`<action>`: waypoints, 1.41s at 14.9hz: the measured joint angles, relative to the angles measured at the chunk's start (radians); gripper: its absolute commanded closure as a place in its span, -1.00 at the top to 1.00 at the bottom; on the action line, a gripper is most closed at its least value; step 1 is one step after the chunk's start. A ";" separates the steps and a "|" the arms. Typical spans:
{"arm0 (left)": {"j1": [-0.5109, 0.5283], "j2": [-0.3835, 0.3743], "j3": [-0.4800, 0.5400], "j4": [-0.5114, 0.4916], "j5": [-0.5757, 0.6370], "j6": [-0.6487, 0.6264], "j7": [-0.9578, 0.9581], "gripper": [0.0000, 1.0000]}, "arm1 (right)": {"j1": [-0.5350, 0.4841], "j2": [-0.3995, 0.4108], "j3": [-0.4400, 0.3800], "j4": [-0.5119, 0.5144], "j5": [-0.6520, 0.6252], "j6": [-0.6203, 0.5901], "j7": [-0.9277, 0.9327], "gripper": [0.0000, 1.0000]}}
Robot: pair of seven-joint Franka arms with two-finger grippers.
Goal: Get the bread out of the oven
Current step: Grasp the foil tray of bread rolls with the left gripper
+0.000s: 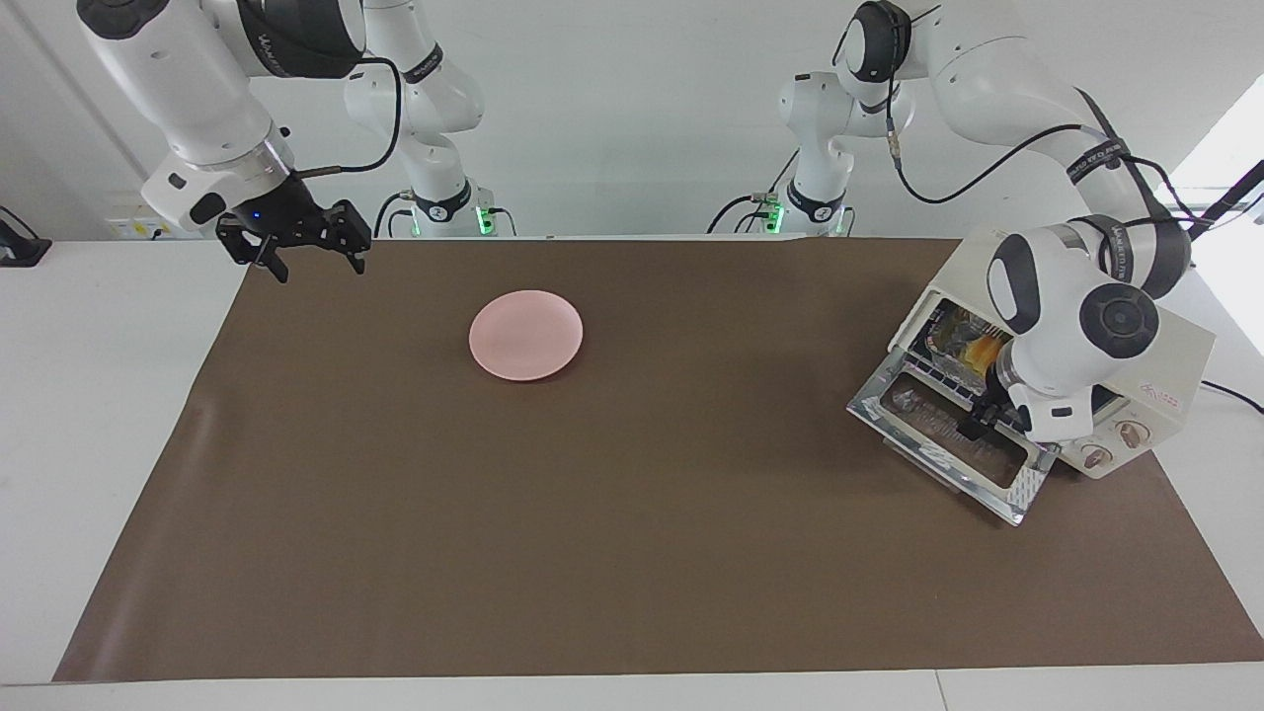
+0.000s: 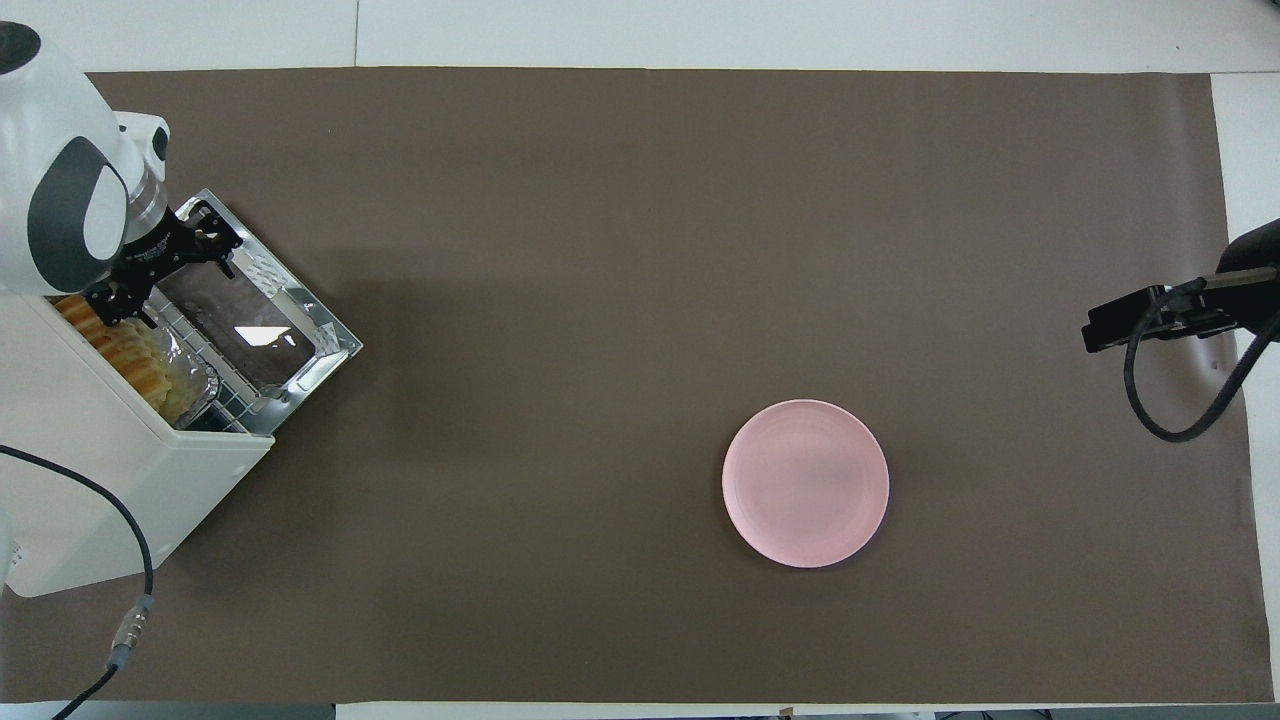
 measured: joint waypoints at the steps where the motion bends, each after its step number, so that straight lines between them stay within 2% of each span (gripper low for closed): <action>1: -0.005 -0.013 0.000 -0.031 0.002 0.018 -0.003 1.00 | 0.000 0.000 0.000 0.000 0.000 0.000 0.000 1.00; 3: -0.011 -0.032 0.001 -0.074 0.004 0.032 -0.004 0.49 | 0.000 0.000 0.000 0.000 0.000 0.000 0.000 1.00; 6: -0.011 -0.053 0.005 -0.126 0.007 0.062 -0.005 -0.50 | 0.000 0.000 0.000 0.000 0.000 0.000 0.000 1.00; 7: -0.010 -0.061 0.007 -0.146 0.007 0.072 -0.005 -0.95 | 0.000 0.000 0.000 0.000 0.000 0.000 0.000 1.00; 12: -0.012 -0.085 0.012 -0.178 0.011 0.101 0.032 -1.00 | 0.000 0.000 0.000 0.000 0.000 0.000 0.000 1.00; 15: -0.037 -0.079 -0.003 -0.099 0.011 0.116 0.054 -1.00 | 0.000 0.000 0.000 0.000 0.000 0.000 0.000 1.00; 18: -0.143 -0.043 -0.012 0.019 -0.029 0.120 0.058 -1.00 | 0.000 0.000 0.000 0.000 0.000 0.000 0.000 1.00; 21: -0.289 -0.003 -0.018 0.079 -0.067 0.134 0.095 -1.00 | 0.000 0.000 -0.001 0.000 0.000 0.000 0.000 1.00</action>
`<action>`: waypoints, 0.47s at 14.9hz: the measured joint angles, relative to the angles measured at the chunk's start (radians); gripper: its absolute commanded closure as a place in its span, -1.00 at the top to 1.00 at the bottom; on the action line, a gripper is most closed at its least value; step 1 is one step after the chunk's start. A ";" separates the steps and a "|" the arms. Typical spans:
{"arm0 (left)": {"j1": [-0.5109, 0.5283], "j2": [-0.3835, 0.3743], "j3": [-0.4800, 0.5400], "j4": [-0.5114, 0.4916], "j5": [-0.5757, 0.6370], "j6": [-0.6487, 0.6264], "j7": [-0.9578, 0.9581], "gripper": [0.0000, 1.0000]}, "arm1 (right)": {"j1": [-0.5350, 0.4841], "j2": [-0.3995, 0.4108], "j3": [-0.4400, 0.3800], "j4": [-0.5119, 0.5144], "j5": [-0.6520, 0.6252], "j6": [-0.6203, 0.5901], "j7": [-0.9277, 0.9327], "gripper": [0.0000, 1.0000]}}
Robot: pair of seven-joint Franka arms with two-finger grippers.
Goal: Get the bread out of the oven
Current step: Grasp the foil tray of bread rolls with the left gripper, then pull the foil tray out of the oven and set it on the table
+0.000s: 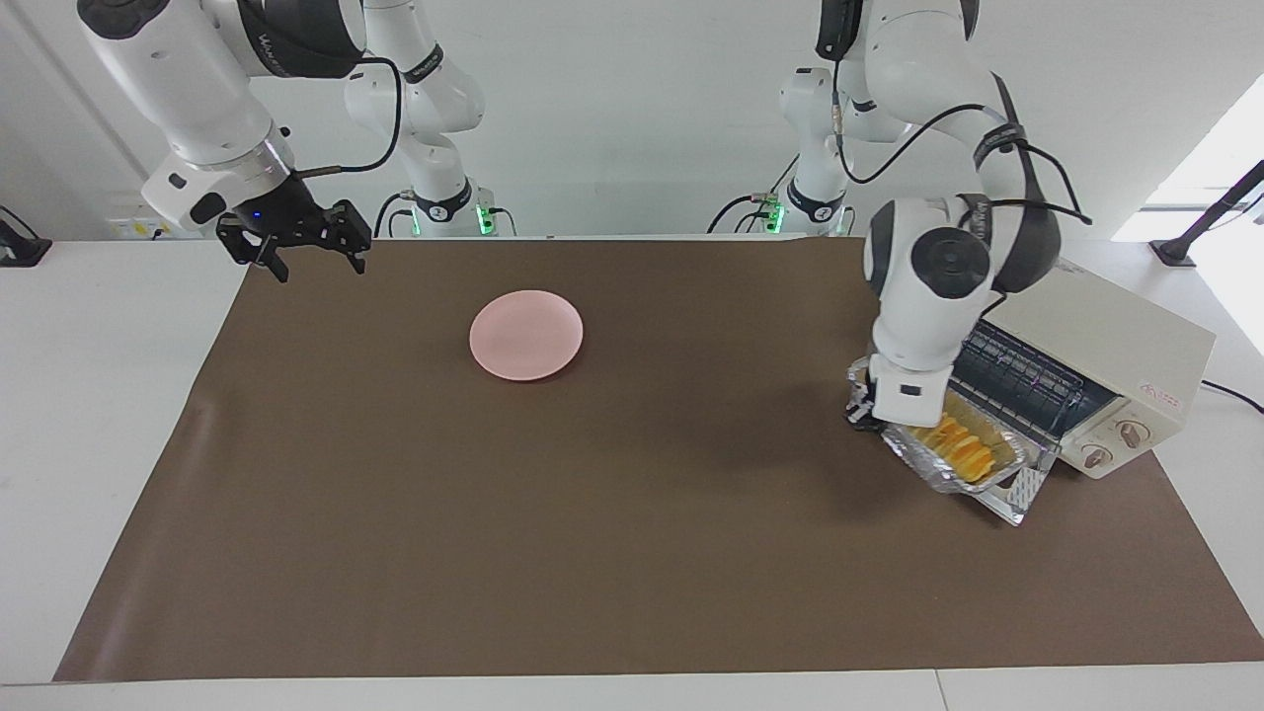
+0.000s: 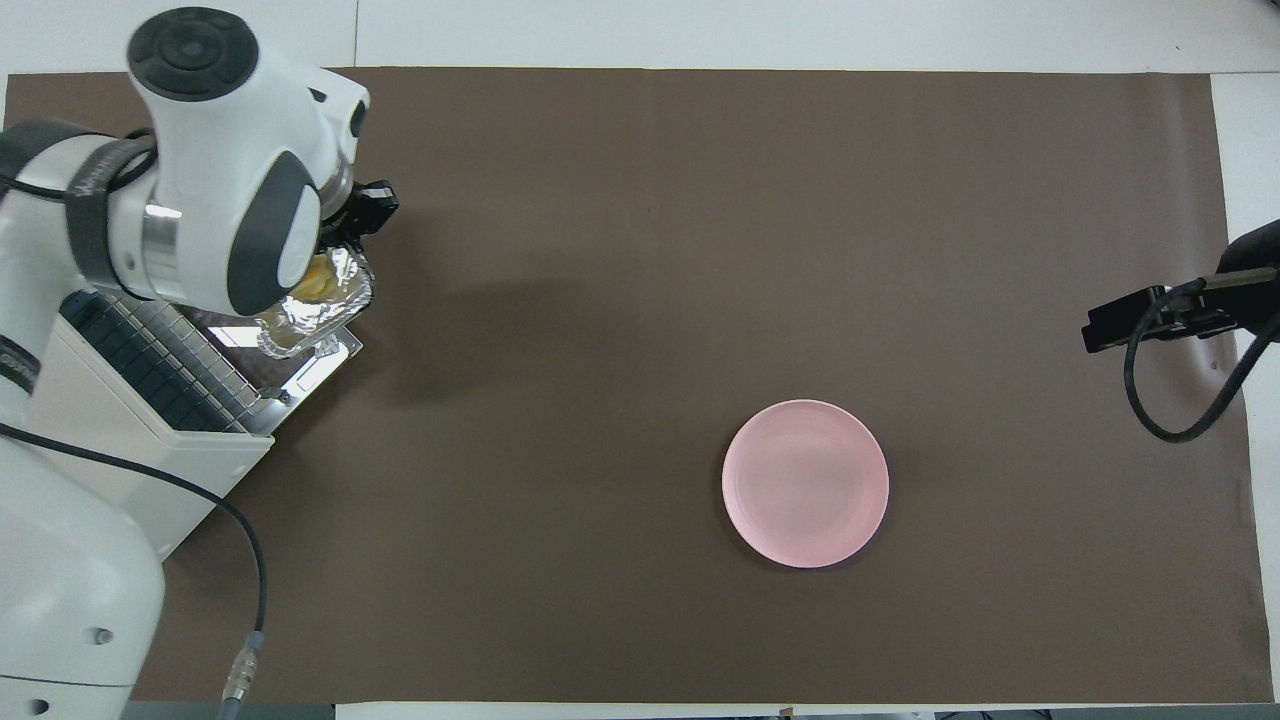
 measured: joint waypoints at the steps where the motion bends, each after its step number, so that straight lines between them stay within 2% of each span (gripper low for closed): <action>1: -0.050 0.009 -0.001 0.005 -0.022 0.005 0.013 -1.00 | 0.000 0.000 0.000 0.000 0.000 0.000 0.000 1.00; 5: -0.255 0.058 -0.004 0.001 -0.043 0.027 0.036 -1.00 | 0.000 0.000 -0.001 0.000 0.000 0.000 0.000 1.00; 7: -0.308 0.074 -0.003 -0.031 -0.043 0.040 0.060 -1.00 | -0.001 0.000 -0.003 0.000 0.000 0.000 0.000 1.00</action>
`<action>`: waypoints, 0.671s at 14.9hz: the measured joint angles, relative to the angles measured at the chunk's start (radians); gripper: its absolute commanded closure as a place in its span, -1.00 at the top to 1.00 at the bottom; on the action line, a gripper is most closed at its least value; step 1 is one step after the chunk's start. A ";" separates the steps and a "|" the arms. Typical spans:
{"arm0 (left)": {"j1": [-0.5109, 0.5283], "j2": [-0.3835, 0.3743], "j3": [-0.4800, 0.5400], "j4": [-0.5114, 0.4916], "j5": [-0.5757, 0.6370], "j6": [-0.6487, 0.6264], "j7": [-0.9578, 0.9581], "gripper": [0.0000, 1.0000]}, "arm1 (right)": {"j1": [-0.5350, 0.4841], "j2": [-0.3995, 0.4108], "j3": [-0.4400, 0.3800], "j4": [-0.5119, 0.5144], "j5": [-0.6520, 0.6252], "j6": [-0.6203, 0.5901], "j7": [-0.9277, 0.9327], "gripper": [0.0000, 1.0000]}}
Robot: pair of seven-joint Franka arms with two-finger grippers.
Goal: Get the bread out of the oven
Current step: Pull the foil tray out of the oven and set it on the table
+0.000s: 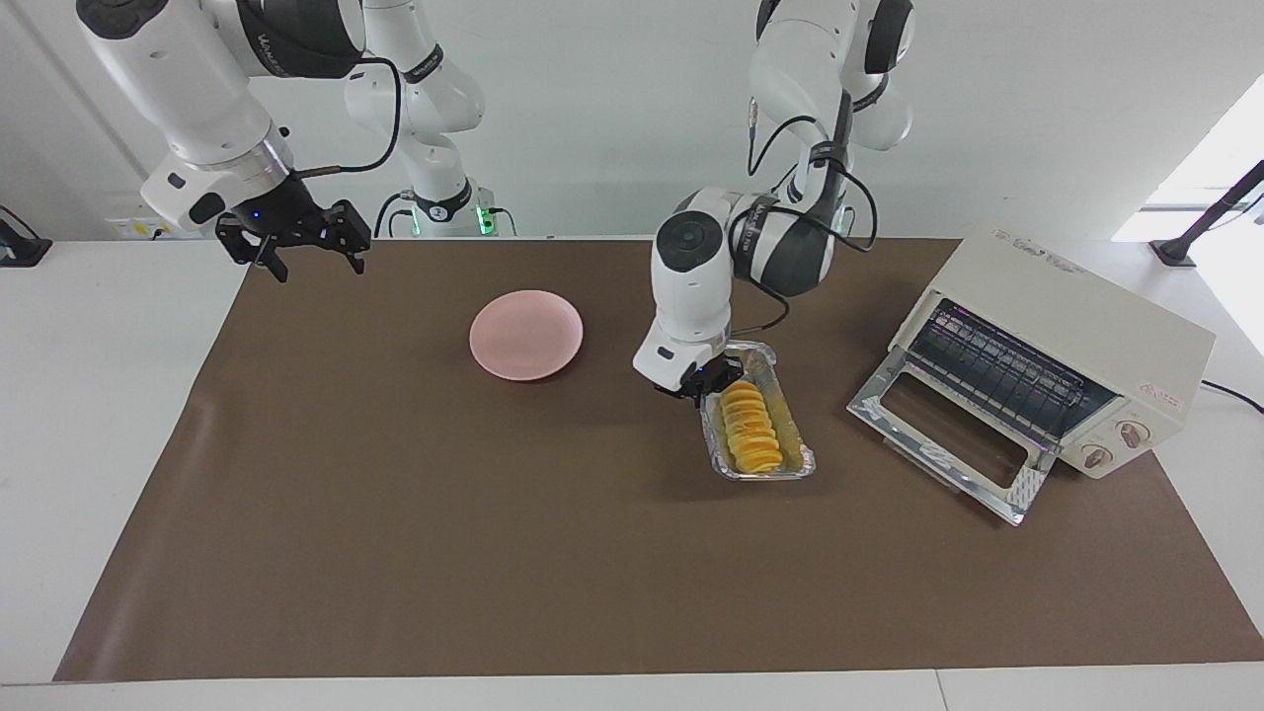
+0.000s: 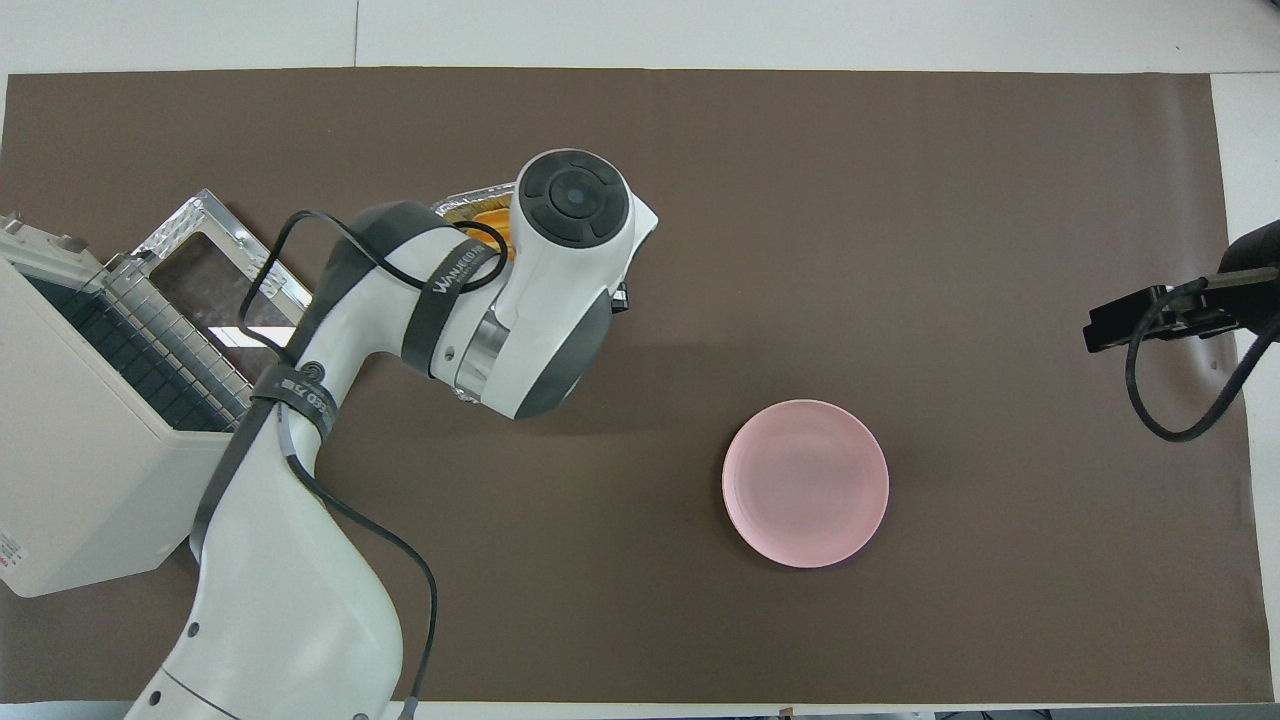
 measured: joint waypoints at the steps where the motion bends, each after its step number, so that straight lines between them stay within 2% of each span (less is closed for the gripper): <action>1: -0.009 0.004 0.000 -0.030 0.000 0.009 0.019 -1.00 | -0.001 0.000 -0.001 0.000 0.000 0.000 0.000 1.00; 3: -0.007 0.005 0.006 -0.088 -0.001 0.033 0.050 -1.00 | -0.002 0.000 -0.003 0.000 0.000 0.000 0.000 1.00; 5: -0.005 0.005 0.013 -0.114 -0.004 0.038 0.065 0.97 | -0.004 0.000 -0.003 0.000 0.000 0.000 0.000 1.00; 10: 0.014 -0.013 0.040 -0.085 -0.016 0.028 0.062 1.00 | -0.009 0.000 -0.003 0.000 0.000 0.000 0.000 1.00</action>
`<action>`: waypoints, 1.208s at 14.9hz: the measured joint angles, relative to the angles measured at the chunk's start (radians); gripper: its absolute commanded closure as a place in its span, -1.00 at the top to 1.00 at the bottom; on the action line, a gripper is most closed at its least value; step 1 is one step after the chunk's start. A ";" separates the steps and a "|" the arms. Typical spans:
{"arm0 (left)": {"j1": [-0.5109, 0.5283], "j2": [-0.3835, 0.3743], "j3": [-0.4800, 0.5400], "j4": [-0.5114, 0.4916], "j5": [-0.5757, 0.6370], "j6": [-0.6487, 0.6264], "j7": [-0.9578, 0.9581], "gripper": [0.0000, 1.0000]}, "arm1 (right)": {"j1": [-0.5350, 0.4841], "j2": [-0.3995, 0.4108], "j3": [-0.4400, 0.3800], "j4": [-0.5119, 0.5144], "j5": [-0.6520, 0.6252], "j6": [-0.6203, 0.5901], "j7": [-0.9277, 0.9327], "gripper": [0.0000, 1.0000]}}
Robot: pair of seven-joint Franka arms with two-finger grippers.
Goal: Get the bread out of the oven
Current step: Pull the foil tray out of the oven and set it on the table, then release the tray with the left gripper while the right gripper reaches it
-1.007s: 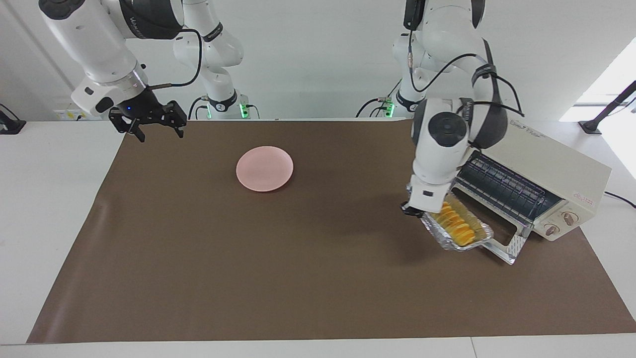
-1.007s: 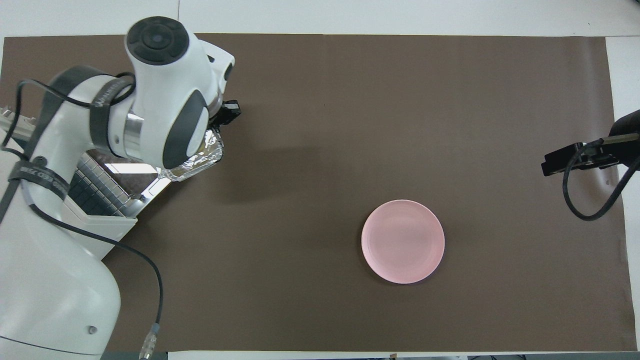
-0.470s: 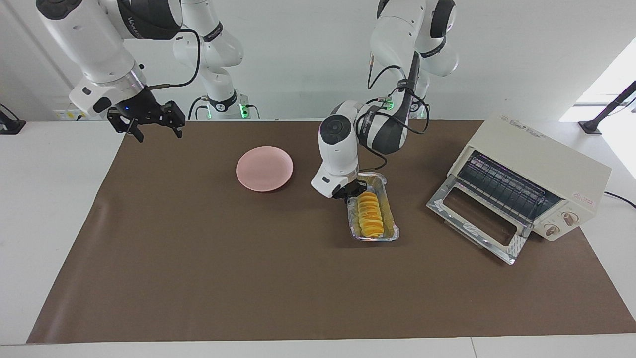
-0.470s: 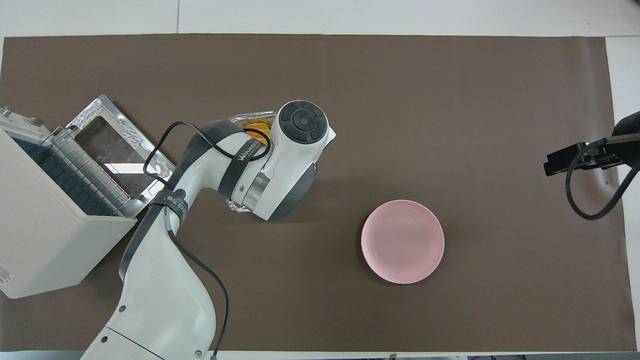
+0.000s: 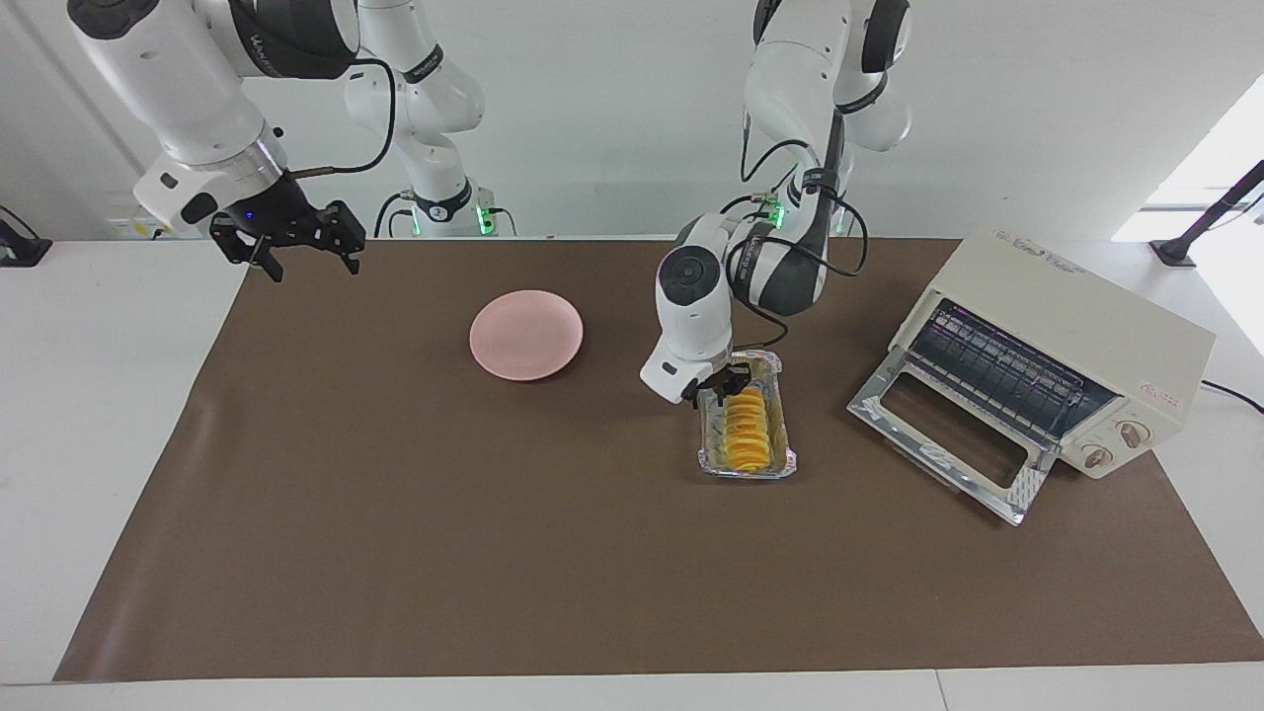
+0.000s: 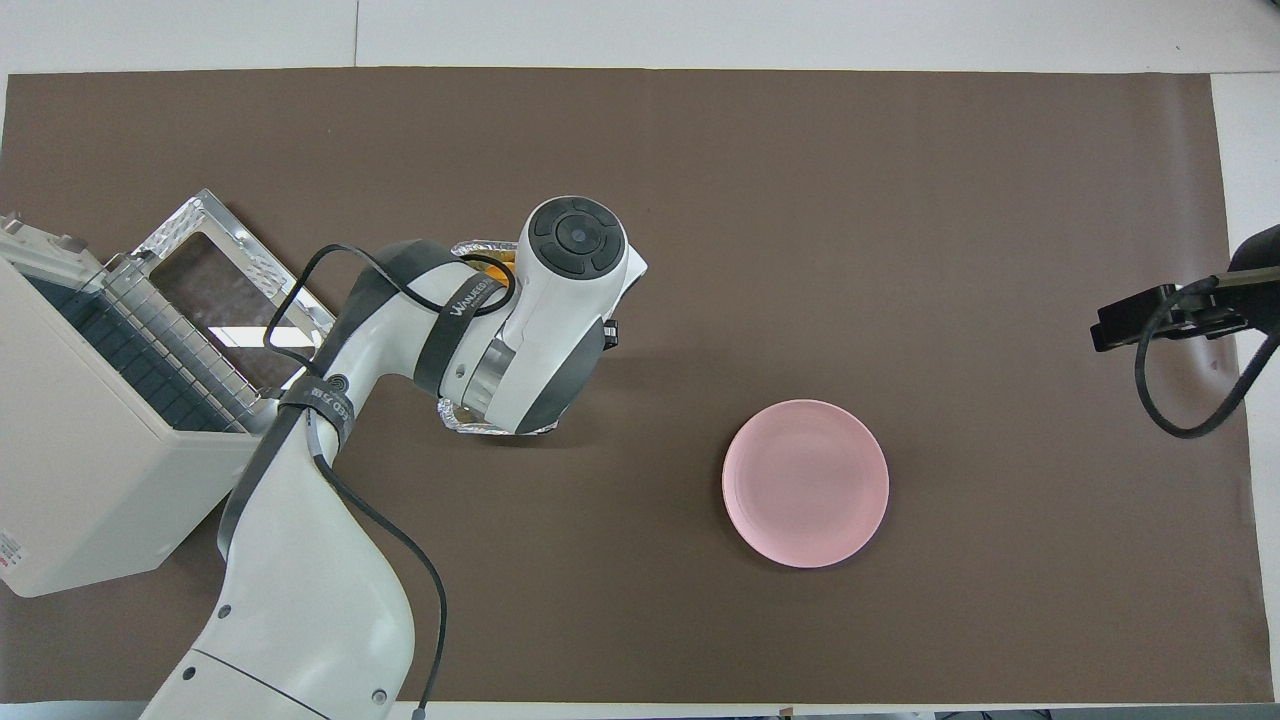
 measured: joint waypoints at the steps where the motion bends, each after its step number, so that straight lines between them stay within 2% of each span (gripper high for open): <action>1: 0.027 -0.018 0.007 0.018 -0.002 -0.015 0.000 1.00 | -0.001 0.000 0.000 0.000 0.000 0.000 0.000 1.00; 5: 0.252 -0.199 0.017 0.052 -0.003 -0.170 0.058 1.00 | 0.023 0.000 0.011 -0.001 0.003 0.009 0.050 1.00; 7: 0.367 -0.297 0.019 0.049 -0.005 -0.246 0.150 1.00 | 0.088 0.000 0.017 -0.010 0.006 0.039 0.145 1.00; 9: 0.434 -0.354 0.019 0.046 -0.005 -0.304 0.210 1.00 | 0.159 0.007 0.019 -0.021 0.008 0.087 0.241 1.00; 11: 0.489 -0.390 0.019 0.041 -0.005 -0.358 0.273 1.00 | 0.231 0.033 0.022 -0.031 0.012 0.151 0.339 1.00; 14: 0.563 -0.407 0.019 0.039 -0.005 -0.414 0.404 1.00 | 0.331 0.112 0.024 -0.028 0.045 0.260 0.485 1.00; 18: 0.600 -0.425 0.014 0.039 -0.005 -0.459 0.442 1.00 | 0.458 0.265 0.025 0.059 0.049 0.335 0.686 1.00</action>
